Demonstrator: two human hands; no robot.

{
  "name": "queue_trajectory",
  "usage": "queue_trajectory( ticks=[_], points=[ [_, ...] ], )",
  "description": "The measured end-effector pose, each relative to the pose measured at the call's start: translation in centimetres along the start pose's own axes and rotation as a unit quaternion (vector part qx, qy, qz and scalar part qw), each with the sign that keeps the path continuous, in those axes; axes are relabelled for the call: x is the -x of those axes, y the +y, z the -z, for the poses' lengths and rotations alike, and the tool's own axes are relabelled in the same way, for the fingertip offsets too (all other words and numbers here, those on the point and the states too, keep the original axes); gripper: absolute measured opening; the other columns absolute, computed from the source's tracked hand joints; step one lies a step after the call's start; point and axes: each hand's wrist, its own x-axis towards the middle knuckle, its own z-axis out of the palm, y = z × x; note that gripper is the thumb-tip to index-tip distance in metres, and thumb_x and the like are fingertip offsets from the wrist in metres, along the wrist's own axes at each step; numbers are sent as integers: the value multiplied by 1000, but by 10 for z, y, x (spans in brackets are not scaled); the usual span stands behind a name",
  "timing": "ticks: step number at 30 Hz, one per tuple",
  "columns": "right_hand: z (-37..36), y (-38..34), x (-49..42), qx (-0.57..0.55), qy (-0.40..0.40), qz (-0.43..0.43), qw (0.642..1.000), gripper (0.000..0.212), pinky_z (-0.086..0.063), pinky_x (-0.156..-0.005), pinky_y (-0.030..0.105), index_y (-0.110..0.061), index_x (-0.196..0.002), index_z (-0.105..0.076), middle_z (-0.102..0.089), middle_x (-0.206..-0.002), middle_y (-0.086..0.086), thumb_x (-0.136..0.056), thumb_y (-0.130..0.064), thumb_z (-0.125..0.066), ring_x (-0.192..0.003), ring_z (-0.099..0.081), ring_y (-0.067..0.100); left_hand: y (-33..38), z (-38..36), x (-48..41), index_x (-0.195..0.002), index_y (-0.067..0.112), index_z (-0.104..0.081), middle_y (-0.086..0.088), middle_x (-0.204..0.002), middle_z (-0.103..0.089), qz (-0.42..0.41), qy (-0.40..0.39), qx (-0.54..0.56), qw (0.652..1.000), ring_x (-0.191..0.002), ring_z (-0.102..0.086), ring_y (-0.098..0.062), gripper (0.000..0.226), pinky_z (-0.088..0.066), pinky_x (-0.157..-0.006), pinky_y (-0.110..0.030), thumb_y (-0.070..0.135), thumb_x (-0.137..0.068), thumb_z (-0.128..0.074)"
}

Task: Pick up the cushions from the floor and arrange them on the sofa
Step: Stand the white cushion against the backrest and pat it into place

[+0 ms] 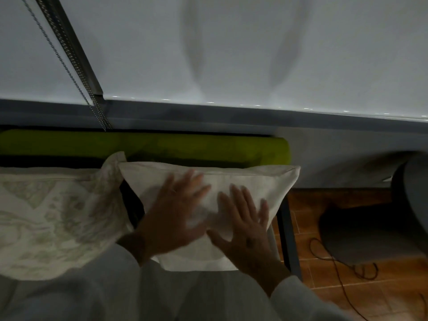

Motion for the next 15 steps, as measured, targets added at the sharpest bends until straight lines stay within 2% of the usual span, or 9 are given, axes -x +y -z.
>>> queue_trajectory(
  ticks=[3, 8, 15],
  points=[
    [-10, 12, -7, 48, -44, 19, 998, 101, 6, -124, 66, -28, -167, -9, 4, -176, 5, -89, -79, -47, -162, 11, 27, -1, -34, 1, -154, 20, -34, -13, -166, -23, -23, -64, -100, 993, -154, -13, -34, 81, -16, -117, -68, 63, -88, -50],
    [-11, 28, -45, 103, -115, 8, 988, 109, 12, -120, 71, -35, -164, 18, 27, -172, 1, -87, -83, -43, -158, 25, 24, -27, -37, -27, -156, 17, -31, -15, -166, -24, -41, -87, -146, 985, -153, -18, -37, 82, -15, -117, -68, 58, -89, -54],
    [-19, 34, -78, 108, -174, -35, 978, 111, 10, -118, 75, -36, -162, 21, 29, -172, -3, -83, -88, -38, -158, 26, 20, -46, -59, -51, -160, 30, 4, -4, -170, 8, 4, -140, -182, 973, -155, 14, -26, 83, 9, -121, -56, 67, -95, -34]
  ],
)
